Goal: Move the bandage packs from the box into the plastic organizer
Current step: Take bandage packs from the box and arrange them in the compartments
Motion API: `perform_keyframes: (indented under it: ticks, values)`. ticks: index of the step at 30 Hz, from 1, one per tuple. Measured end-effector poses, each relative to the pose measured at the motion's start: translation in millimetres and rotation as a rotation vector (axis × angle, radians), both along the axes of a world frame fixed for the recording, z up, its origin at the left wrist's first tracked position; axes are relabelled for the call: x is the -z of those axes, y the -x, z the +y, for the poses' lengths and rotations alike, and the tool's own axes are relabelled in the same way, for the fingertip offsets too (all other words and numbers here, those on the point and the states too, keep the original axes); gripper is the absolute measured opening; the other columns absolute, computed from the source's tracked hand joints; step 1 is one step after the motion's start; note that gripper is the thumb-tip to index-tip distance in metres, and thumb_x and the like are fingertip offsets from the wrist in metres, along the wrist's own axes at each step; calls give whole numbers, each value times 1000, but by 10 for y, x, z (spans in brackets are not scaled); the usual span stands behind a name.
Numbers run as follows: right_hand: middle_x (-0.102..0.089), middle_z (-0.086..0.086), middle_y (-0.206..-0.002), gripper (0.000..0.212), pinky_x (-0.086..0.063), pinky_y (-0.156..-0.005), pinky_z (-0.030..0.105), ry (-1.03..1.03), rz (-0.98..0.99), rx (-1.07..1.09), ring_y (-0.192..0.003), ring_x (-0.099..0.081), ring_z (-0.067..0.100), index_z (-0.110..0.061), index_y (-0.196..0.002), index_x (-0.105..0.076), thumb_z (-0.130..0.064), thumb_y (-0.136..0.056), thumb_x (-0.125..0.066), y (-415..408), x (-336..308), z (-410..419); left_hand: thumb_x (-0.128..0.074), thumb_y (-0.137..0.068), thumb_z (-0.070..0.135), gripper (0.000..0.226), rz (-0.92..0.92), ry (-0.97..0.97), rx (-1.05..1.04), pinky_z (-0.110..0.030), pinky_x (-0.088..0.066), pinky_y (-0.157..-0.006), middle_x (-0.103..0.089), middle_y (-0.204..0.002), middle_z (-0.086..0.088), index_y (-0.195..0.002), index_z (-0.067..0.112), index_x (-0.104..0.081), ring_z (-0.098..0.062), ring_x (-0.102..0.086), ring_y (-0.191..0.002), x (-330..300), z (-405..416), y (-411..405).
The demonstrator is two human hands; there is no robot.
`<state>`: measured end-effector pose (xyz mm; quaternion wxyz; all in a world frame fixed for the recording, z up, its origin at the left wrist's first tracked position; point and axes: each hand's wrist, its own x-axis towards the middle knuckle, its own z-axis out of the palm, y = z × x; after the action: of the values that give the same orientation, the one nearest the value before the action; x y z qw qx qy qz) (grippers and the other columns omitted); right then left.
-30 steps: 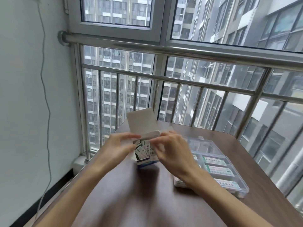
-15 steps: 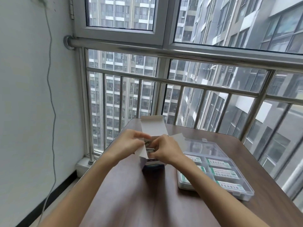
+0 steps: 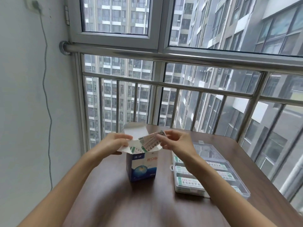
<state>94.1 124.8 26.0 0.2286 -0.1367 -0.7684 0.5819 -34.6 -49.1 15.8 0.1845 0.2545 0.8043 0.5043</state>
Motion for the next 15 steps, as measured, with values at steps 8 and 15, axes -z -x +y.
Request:
perform_keyframes:
  ticks: [8,15]
  values:
    - [-73,5,-80,13,-53,-72,21,191,8,-67,-71,-64,8,-13,-85,-69,-24,-80,-71,-86,-46,61,-46,-98,34,31,630,-148,-308,-32,-40,-95,-57,-126,4,-122,21,-60,-12,-47,-118,-182,137,-282]
    - [-73,7,-88,27,-55,-77,24,220,58,-96,-77,-68,14,-5,-102,-67,-21,-80,-70,-329,-125,212,-56,-87,51,44,470,-53,170,-14,-46,-68,-56,-108,18,-126,31,-52,5,-57,-91,-255,513,-585]
